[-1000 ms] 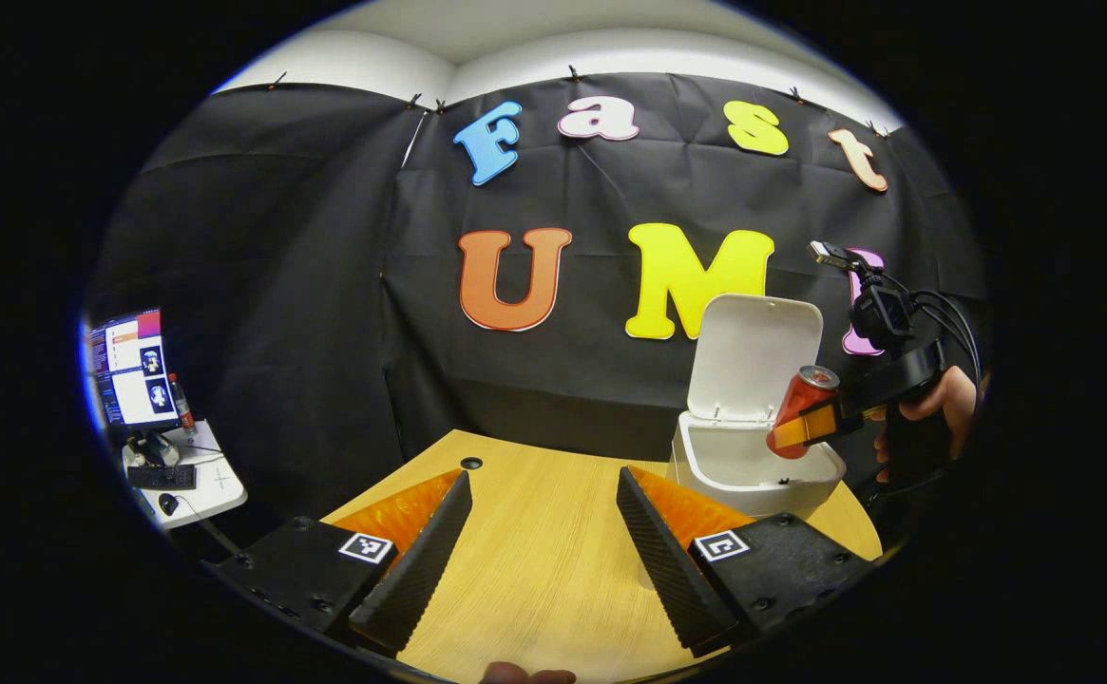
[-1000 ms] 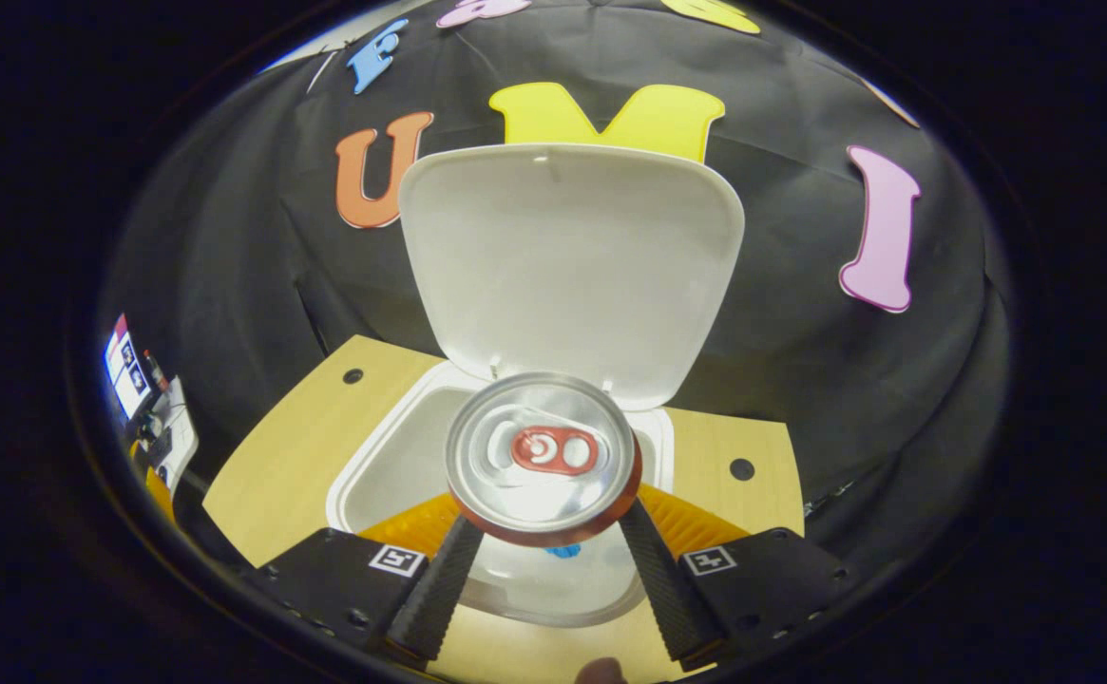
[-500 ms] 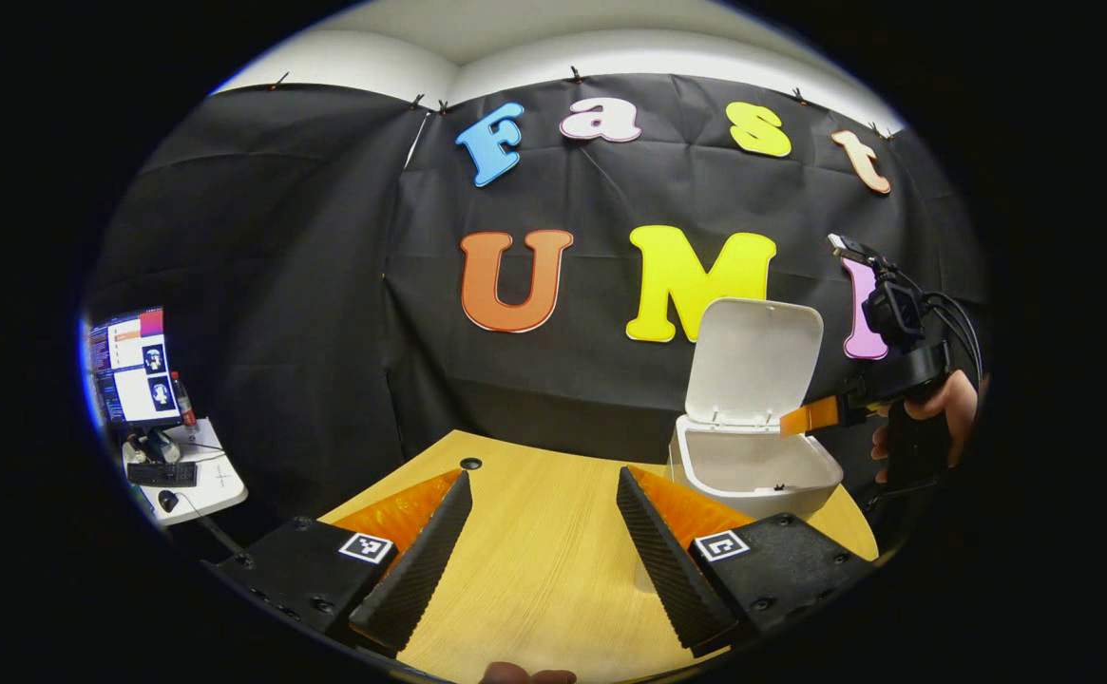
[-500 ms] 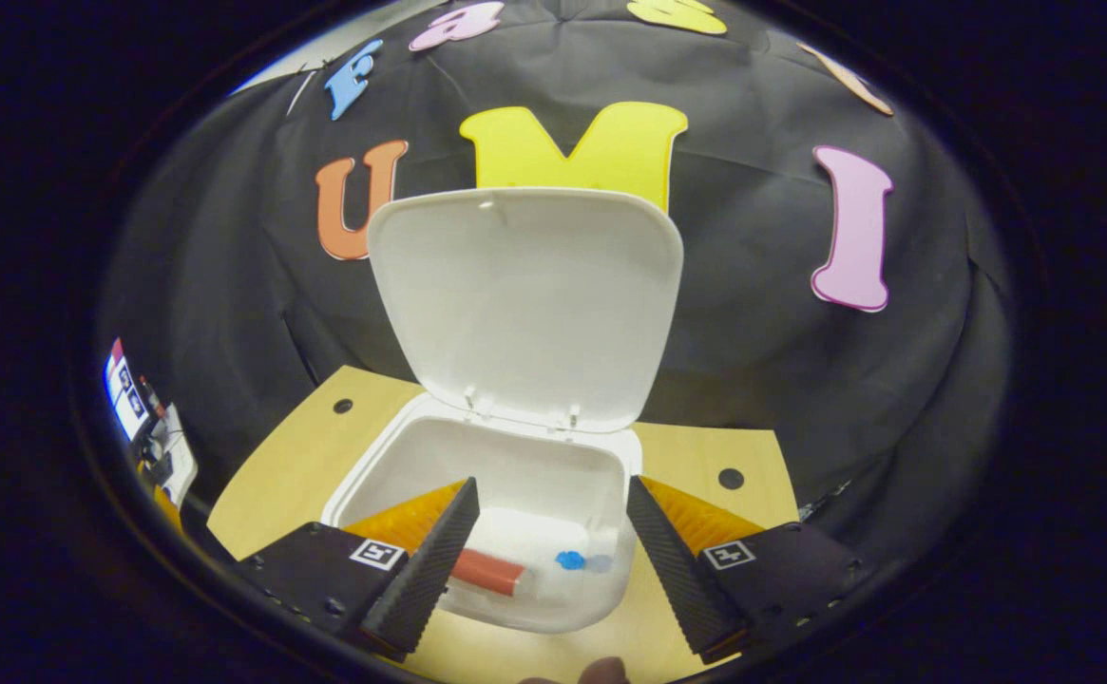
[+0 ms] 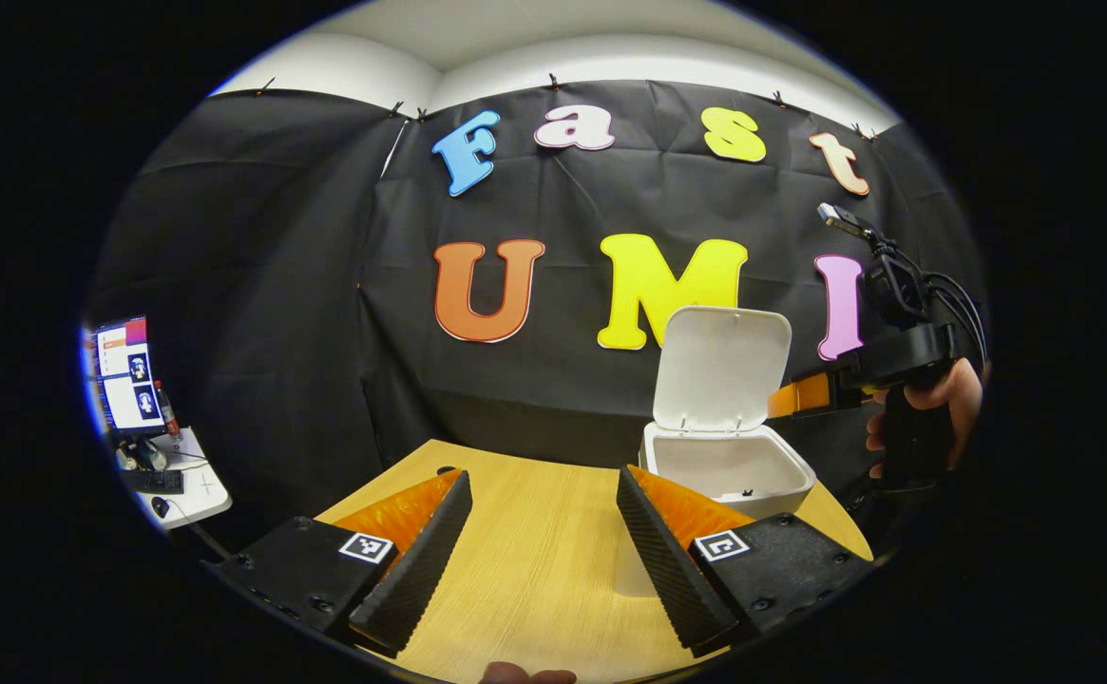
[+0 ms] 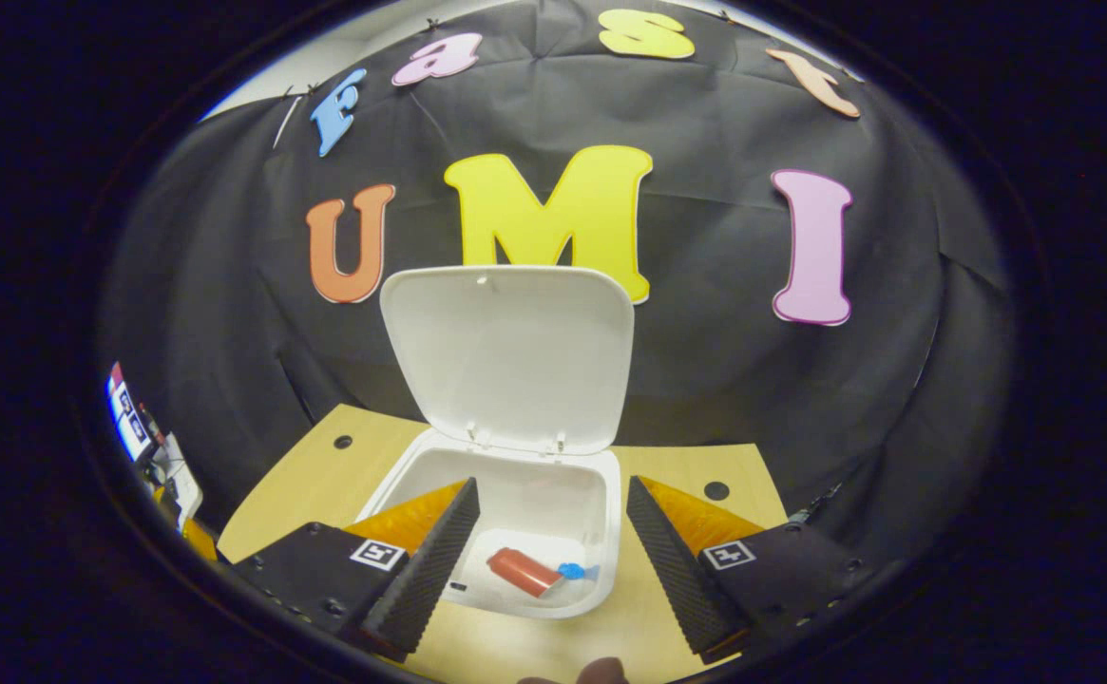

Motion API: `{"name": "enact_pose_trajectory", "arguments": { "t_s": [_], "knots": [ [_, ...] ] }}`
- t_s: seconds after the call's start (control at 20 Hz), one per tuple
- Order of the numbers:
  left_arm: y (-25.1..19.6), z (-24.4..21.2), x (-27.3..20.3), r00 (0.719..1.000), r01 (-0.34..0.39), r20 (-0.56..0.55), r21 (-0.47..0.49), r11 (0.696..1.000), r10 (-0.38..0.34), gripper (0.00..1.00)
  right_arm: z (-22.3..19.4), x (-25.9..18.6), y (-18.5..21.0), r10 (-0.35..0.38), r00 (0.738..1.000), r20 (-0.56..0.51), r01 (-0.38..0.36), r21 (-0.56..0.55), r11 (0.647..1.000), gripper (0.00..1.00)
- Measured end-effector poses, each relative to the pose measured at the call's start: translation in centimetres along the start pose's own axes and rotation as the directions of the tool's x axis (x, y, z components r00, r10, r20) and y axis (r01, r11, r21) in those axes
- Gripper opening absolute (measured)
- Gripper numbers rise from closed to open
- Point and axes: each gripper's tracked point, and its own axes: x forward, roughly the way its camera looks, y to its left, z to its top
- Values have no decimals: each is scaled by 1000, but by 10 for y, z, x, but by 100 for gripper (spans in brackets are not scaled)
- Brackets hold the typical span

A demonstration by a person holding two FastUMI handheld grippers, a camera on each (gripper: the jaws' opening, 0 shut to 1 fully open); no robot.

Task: Press the lid of the desktop garbage bin to open it, pick up the crumpled paper on the desktop and throw it into the bin, then pick up the pop can on the desktop and drop it into the bin, and finally close the garbage bin lid.

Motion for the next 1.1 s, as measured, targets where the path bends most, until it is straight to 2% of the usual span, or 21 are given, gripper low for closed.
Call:
{"name": "enact_pose_trajectory", "arguments": {
  "t_s": [0.3,0.65,0.85,1.1],
  "knots": [
    [-4,17,0,999,32,39,-8,999,-32,99,54,-23,12,-14,992,125,13,9,1000,98],
    [8,35,0,996,13,83,8,1000,-14,99,116,-17,35,2,975,222,-2,-1,1000,98],
    [19,39,3,997,-17,81,3,1000,16,99,141,3,44,4,970,244,-4,1,1000,97],
    [31,45,7,994,-61,87,2,998,60,99,154,37,45,-21,970,242,22,0,1000,97]
  ]
}}
